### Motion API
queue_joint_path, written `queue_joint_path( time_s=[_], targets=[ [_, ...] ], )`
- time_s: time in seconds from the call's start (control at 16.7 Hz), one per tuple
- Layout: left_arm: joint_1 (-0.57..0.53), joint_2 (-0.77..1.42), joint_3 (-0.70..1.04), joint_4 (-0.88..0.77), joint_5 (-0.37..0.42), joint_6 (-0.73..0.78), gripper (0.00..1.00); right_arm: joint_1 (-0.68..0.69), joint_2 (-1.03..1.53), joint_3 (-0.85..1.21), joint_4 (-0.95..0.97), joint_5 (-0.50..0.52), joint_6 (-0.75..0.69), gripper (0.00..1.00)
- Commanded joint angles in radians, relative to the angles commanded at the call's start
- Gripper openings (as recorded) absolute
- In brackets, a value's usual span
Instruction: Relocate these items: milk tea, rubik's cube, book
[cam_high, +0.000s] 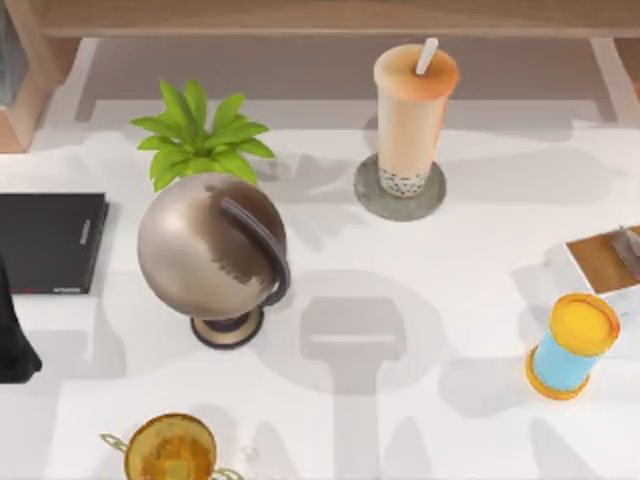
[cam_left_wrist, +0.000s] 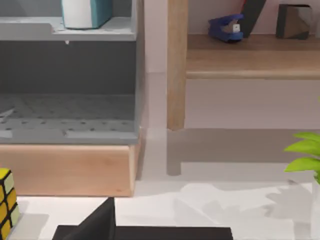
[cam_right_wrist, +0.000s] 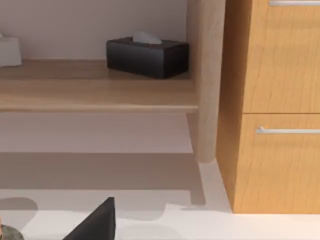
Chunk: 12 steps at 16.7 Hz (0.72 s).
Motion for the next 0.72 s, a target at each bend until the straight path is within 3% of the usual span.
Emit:
queue_joint_path(
  time_s=[0.24,0.72],
  targets=[
    [0.0,0.0,0.0,0.0,0.0,0.0,1.0,-0.061,-0.152,-0.078,-0.094,-0.065,0.0,1.0],
    [0.002,0.006,0.007,-0.003,0.001,0.001,1.0,-0.066,-0.163,-0.084,-0.101,-0.071,0.0,1.0]
  ],
)
